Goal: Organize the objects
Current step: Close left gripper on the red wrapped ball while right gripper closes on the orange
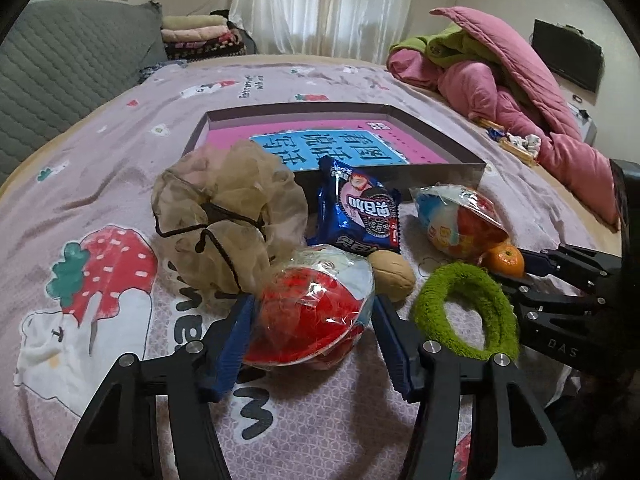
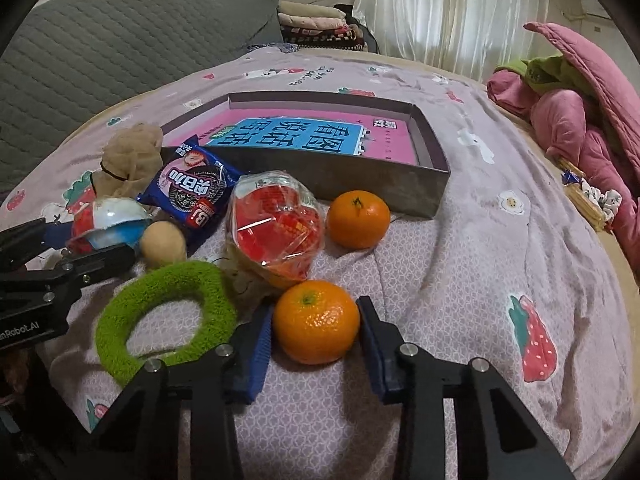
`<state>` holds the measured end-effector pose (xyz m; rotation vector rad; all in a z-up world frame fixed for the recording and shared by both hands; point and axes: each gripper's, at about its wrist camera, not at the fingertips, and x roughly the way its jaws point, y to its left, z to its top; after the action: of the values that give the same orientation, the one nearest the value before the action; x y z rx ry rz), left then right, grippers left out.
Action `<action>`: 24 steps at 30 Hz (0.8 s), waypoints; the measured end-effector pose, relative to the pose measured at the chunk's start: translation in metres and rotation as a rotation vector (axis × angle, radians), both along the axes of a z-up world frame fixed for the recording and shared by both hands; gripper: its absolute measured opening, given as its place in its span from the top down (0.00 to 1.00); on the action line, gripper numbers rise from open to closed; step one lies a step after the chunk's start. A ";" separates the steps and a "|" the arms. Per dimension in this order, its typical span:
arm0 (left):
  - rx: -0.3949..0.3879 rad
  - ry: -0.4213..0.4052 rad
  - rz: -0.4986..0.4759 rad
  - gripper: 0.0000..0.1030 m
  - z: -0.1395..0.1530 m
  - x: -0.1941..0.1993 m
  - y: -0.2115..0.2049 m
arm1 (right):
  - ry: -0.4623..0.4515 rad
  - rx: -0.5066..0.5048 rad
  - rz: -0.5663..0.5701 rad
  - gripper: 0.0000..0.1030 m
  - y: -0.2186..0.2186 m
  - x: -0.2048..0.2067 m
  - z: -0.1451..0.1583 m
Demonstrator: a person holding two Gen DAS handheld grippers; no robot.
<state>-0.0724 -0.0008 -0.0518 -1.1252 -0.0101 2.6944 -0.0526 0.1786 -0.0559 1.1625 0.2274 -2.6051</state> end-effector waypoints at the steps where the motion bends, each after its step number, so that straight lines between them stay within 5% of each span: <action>1: -0.001 0.004 -0.002 0.42 0.000 0.001 0.000 | 0.002 0.000 0.000 0.61 0.000 0.000 0.000; 24: 0.022 0.111 0.009 0.43 0.036 0.037 -0.007 | 0.135 -0.073 -0.028 0.61 0.020 0.029 0.034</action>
<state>-0.0351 -0.0076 -0.0162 -0.9703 -0.0268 2.7533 -0.0241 0.1986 -0.0219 0.9741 0.1431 -2.6953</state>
